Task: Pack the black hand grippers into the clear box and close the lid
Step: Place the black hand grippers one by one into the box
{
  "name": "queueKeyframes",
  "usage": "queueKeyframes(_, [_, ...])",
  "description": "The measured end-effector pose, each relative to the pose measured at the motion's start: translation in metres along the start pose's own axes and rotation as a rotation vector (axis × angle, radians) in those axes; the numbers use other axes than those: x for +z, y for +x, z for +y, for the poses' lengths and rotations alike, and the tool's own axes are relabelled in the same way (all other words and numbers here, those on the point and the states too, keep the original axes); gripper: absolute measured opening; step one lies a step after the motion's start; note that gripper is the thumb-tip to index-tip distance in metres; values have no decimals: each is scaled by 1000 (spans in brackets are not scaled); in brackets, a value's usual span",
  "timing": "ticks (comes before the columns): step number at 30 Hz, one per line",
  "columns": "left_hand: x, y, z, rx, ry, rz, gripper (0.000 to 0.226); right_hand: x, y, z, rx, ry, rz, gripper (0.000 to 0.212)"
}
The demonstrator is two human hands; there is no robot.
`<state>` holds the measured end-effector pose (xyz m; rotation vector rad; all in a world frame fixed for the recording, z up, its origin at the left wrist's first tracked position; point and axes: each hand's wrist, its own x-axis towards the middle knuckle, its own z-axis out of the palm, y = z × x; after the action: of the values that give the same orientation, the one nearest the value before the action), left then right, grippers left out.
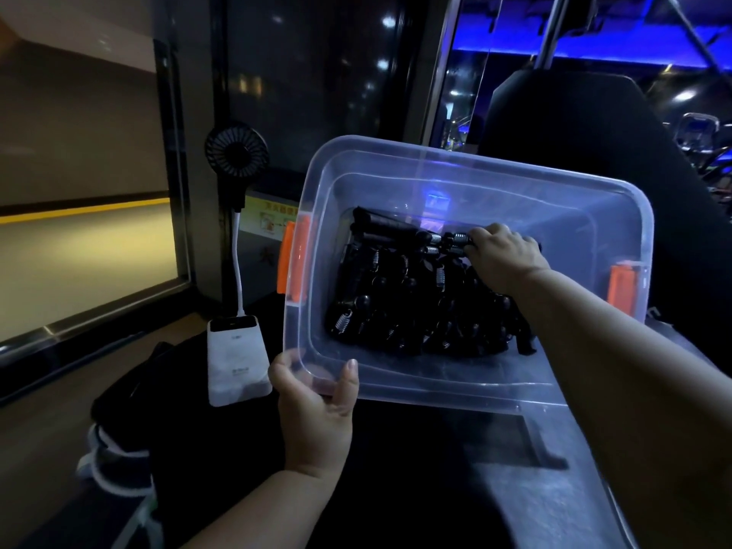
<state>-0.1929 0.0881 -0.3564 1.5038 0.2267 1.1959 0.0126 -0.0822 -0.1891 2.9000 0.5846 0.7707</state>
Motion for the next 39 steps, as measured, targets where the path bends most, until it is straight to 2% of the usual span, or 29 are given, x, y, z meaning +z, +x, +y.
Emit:
queueKeyframes(7, [0, 1, 1, -2, 8, -16, 55, 4, 0, -2, 33, 42, 15, 37])
queueKeyframes(12, [2, 2, 3, -19, -9, 0, 55, 8, -8, -3, 77, 101, 33, 48])
queueKeyframes(19, [3, 2, 3, -33, 2, 19, 52, 6, -55, -7, 182, 228, 222, 51])
queueKeyframes(23, [4, 2, 2, -28, 19, 16, 53, 10, -99, 0, 137, 292, 335, 45])
queueKeyframes(28, [4, 1, 3, -54, 28, 4, 57, 15, -138, 17, 119, 218, 373, 39])
queueKeyframes(32, [4, 1, 4, -77, 41, 6, 59, 21, -163, 32, 117, 120, 332, 28])
queueKeyframes(36, [4, 0, 4, -89, 55, 2, 62, 25, -190, 48, -45, 66, 281, 33])
queueKeyframes(39, [3, 1, 5, -100, 57, 9, 62, 22, -200, 54, -97, 100, 262, 32])
